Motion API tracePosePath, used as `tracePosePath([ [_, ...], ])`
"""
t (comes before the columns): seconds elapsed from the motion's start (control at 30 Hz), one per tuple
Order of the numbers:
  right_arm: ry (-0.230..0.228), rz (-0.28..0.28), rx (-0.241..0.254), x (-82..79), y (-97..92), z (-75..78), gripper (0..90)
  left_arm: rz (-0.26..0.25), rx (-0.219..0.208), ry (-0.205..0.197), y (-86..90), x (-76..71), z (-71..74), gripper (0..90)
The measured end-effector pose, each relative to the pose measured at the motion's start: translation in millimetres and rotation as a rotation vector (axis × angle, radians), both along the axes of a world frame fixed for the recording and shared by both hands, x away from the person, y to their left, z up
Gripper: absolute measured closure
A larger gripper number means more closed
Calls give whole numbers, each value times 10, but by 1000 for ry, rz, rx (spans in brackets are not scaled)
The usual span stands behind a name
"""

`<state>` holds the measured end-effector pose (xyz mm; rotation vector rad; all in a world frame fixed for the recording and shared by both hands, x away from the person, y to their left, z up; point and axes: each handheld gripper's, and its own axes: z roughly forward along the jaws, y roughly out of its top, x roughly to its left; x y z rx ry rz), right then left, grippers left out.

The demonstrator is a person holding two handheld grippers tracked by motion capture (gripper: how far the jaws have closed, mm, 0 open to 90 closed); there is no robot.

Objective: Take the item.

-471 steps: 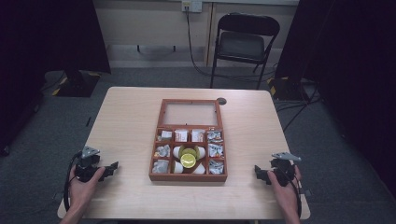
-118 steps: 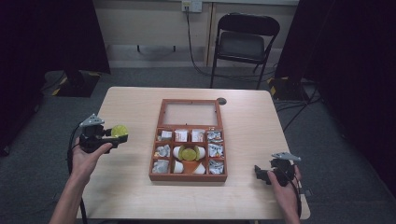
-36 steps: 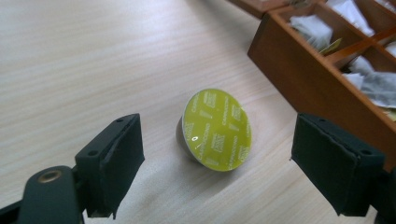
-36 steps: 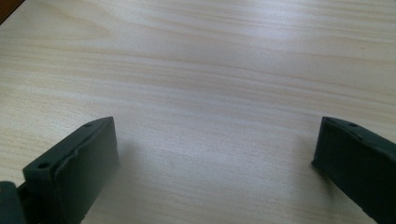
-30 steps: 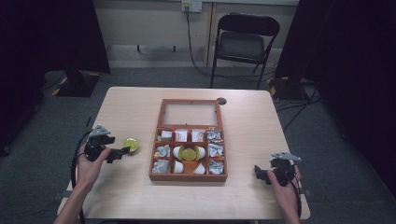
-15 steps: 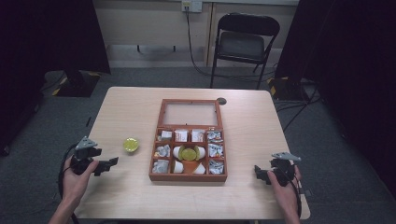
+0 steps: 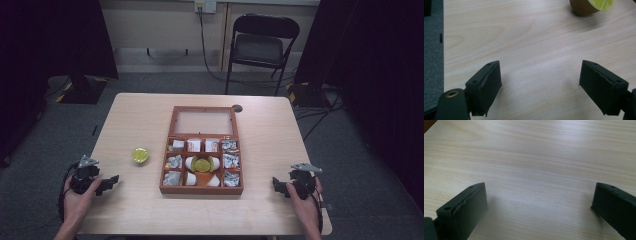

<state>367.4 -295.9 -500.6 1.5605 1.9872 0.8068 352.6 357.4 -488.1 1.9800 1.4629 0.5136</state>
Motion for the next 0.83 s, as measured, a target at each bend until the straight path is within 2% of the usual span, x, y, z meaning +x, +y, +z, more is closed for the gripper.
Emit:
tracePosePath([
  [0.03, 0, 0, 0, 0, 0, 0, 0, 0, 7, -9, -9, -3, -11, 176],
  [0.07, 0, 0, 0, 0, 0, 0, 0, 0, 6, -6, -25, -8, -28, 175],
  [0.13, 0, 0, 0, 0, 0, 0, 0, -8, 36, 8, -54, -13, -64, 161],
  [0.23, -1, 0, 0, 0, 0, 0, 0, -14, 23, -22, -83, -23, -93, 156],
  [0.3, 0, 0, 0, 0, 0, 0, 0, -13, 24, -29, -88, -33, -99, 158],
  [0.4, -1, -1, 0, -1, 1, 0, 0, -19, 3, -73, -84, -58, -145, 141],
  [0.47, -1, -2, -1, -2, 2, 0, 0, -18, 4, -86, -88, -61, -161, 122],
  [0.6, 0, -4, -1, -4, 2, 0, 0, 15, 10, -80, -128, -59, -163, 95],
  [0.83, -1, -2, -1, -5, 2, 0, 0, 25, 13, -75, -147, -45, -166, 62],
])
